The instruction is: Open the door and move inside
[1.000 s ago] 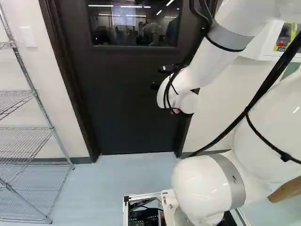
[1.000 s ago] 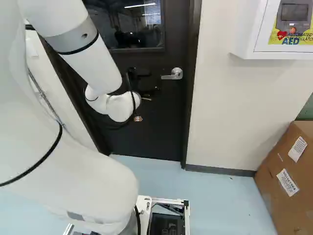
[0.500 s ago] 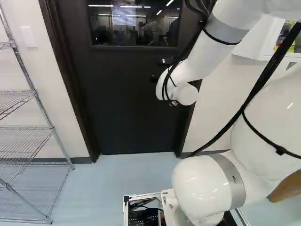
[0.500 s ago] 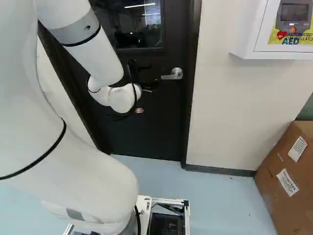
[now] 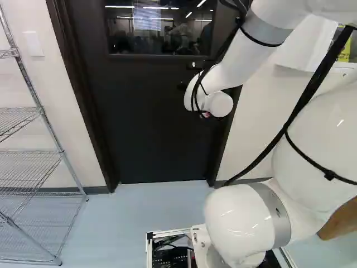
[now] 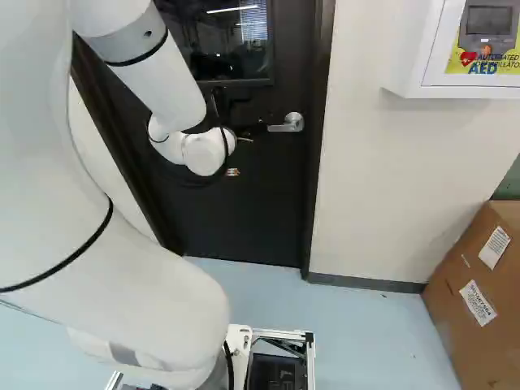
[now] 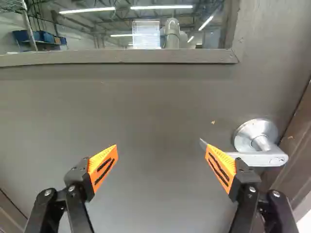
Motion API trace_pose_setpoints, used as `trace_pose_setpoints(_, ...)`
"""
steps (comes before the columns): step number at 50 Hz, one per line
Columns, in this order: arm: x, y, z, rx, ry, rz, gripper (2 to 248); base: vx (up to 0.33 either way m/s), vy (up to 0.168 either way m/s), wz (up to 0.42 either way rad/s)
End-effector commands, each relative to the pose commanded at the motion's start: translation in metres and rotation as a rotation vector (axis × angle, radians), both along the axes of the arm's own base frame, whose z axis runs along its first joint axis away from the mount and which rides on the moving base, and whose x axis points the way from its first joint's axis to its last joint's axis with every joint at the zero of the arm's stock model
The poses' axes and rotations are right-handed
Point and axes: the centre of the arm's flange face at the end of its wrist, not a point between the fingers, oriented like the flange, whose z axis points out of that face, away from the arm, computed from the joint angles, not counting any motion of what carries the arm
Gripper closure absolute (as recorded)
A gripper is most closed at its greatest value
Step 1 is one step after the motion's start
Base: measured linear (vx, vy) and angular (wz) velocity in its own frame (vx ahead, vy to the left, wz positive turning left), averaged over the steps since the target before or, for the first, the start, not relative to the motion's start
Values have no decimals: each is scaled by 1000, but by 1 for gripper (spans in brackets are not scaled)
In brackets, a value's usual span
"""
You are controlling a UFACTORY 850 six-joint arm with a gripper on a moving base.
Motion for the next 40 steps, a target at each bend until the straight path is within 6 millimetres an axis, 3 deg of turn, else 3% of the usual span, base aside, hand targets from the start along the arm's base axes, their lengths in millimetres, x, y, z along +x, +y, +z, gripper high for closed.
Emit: trace_pose_setpoints(40,28,-24,4,1,-4,-55,3,0,0,0)
